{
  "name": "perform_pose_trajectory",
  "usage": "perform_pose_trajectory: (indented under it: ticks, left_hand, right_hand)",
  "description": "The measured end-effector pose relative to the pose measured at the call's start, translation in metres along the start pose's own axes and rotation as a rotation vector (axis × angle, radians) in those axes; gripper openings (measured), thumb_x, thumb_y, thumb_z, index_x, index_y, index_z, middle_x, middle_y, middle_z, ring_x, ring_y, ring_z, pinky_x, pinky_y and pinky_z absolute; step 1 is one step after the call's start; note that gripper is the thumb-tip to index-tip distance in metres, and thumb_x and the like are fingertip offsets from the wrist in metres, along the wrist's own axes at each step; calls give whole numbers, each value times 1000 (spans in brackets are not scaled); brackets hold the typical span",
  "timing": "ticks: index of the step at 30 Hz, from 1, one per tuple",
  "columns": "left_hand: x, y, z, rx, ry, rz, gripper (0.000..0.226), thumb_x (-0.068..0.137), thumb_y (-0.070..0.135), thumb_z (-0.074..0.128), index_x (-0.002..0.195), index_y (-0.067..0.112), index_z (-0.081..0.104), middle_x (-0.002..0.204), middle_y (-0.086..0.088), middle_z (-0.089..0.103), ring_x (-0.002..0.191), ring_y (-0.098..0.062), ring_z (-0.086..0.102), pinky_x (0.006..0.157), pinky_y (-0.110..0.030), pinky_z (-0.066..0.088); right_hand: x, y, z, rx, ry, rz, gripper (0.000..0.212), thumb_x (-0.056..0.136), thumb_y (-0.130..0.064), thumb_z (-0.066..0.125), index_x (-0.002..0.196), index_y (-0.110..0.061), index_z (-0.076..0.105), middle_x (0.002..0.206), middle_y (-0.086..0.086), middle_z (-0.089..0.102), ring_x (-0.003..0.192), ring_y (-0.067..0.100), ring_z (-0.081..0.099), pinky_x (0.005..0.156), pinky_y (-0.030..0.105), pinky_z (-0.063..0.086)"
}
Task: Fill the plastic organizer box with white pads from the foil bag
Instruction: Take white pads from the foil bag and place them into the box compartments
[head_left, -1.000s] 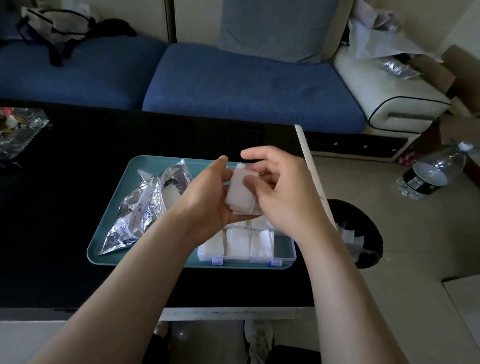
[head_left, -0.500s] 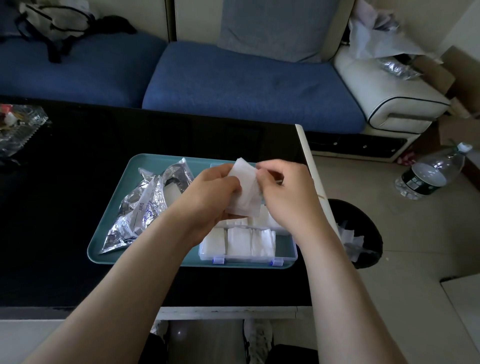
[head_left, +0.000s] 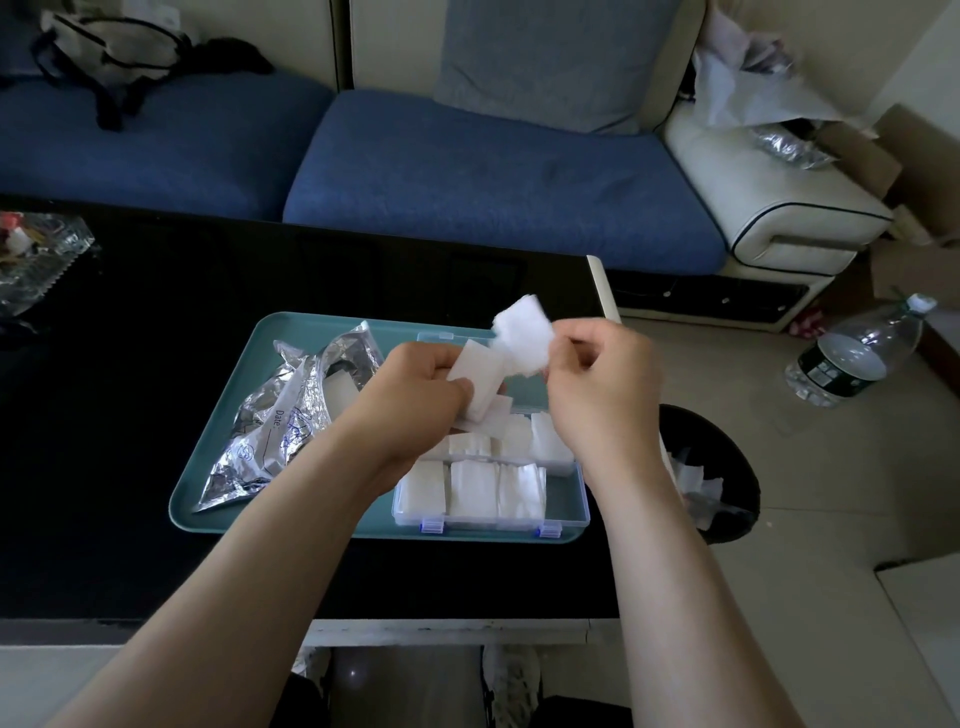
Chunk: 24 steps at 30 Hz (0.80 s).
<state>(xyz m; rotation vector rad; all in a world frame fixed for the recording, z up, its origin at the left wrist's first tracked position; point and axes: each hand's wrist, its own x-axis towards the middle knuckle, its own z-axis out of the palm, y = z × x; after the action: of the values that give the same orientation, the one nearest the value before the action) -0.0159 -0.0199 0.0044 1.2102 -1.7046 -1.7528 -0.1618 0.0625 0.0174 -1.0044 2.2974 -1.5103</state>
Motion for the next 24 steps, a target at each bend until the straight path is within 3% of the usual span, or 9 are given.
perform_pose_trajectory:
  ticks: [3,6,9,12,16,18,21,24]
  left_hand:
    - [2,0,0,-109,58,-43,35,100,-8,47,123,7,69,115,-13,77,107,-29,75,91,-47,64]
    - [2,2,1,-301,51,-86,34,102,-5,40,120,1,69,116,-22,75,107,-35,75,94,-52,62]
    - [2,5,6,-537,47,-148,35,112,20,41,128,-1,64,114,-23,76,104,-37,76,92,-54,62]
    - [2,9,9,-663,20,-182,51,113,42,40,127,-3,60,117,-25,75,108,-41,74,93,-56,62]
    - [-3,12,8,-606,23,-154,34,112,17,40,132,-7,53,124,-34,67,111,-49,70,93,-57,61]
    - [-5,12,7,-540,2,-131,34,111,7,33,132,-7,56,120,-32,71,109,-45,73,90,-52,63]
    - [-9,13,5,-463,-44,-98,34,112,4,31,125,-3,62,110,-23,77,99,-30,78,79,-37,66]
    - [-7,11,6,-429,-58,-53,32,114,16,38,126,-3,61,113,-23,77,101,-30,77,85,-38,65]
  right_hand:
    - [-1,-6,-5,124,48,64,26,101,-11,63,121,-26,65,94,0,76,84,10,76,71,22,56]
    - [-6,-15,-7,308,-145,226,25,97,-7,66,113,-27,67,100,3,77,80,9,78,67,23,59]
    - [-11,-17,-1,332,-269,276,24,95,-4,69,108,-24,70,107,8,76,82,15,80,63,19,59]
    - [-14,-13,8,239,-278,251,24,93,-7,73,109,-24,68,113,8,74,89,19,79,60,18,60]
    - [-15,-9,14,131,-244,171,26,93,-18,75,115,-30,65,114,4,73,88,14,77,66,24,64]
    - [-15,-11,15,111,-255,148,29,97,-24,72,126,-27,65,111,1,74,83,11,76,63,18,61]
    - [-16,-10,15,70,-250,89,26,101,-24,70,126,-20,69,109,1,75,82,7,74,58,11,55]
    - [-15,-10,15,79,-257,76,21,101,-25,70,122,-21,67,104,1,76,78,8,76,56,12,55]
